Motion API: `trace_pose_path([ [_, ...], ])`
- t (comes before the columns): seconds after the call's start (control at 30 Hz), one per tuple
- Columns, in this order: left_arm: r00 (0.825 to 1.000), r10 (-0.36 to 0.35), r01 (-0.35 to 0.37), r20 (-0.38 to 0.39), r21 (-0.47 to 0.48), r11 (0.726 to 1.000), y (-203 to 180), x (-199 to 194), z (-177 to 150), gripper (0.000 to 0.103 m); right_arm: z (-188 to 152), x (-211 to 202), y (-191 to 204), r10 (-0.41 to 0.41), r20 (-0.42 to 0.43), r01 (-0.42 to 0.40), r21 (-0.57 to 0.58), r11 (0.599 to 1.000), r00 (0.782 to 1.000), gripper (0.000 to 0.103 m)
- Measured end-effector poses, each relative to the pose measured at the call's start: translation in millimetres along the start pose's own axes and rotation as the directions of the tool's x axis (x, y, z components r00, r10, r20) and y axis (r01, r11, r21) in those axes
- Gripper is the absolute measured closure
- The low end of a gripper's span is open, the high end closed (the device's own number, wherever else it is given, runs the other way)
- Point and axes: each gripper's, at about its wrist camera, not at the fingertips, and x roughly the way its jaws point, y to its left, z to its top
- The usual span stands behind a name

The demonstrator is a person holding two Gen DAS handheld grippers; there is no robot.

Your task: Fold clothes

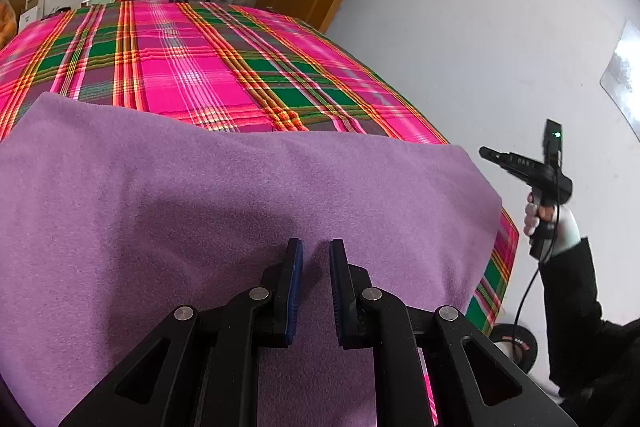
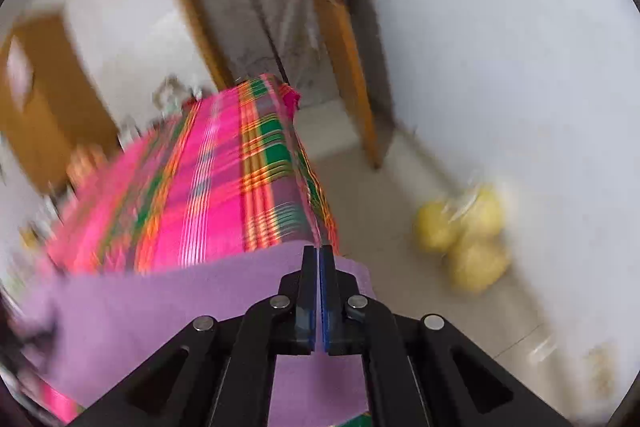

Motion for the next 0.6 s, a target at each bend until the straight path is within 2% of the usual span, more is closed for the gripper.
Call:
trace_pose_path([
  [0.07,1.000,0.002,-0.002,0.001,0.001,1.000,0,0,0,0.089,-4,4,18,-0.057,-0.020,0.055,-0.085,0.995,0.998,0.100],
  [0.17,1.000,0.007,-0.007,0.002,0.004,1.000,-1,0,-1,0.089,-5,18,18,-0.087,-0.057,0.081,-0.098,0.992,0.995,0.100],
  [0.33,1.000,0.008,-0.008,0.001,0.004,1.000,-1,1,0,0.089,1,30,7,-0.083,-0.068,0.078,-0.071,0.994,0.994,0.099],
  [0.4,1.000,0.007,-0.007,0.001,0.003,1.000,0,1,0,0.089,6,36,-3,-0.100,-0.074,0.097,-0.035,0.995,0.992,0.095],
  [0.5,1.000,0.008,-0.008,0.002,0.004,1.000,0,0,0,0.089,7,54,-22,-0.107,-0.140,0.115,0.050,0.992,0.984,0.096],
  [0.6,1.000,0.012,-0.012,0.001,0.007,1.000,-1,1,0,0.089,10,48,-28,-0.151,-0.106,0.158,0.061,0.986,0.983,0.096],
])
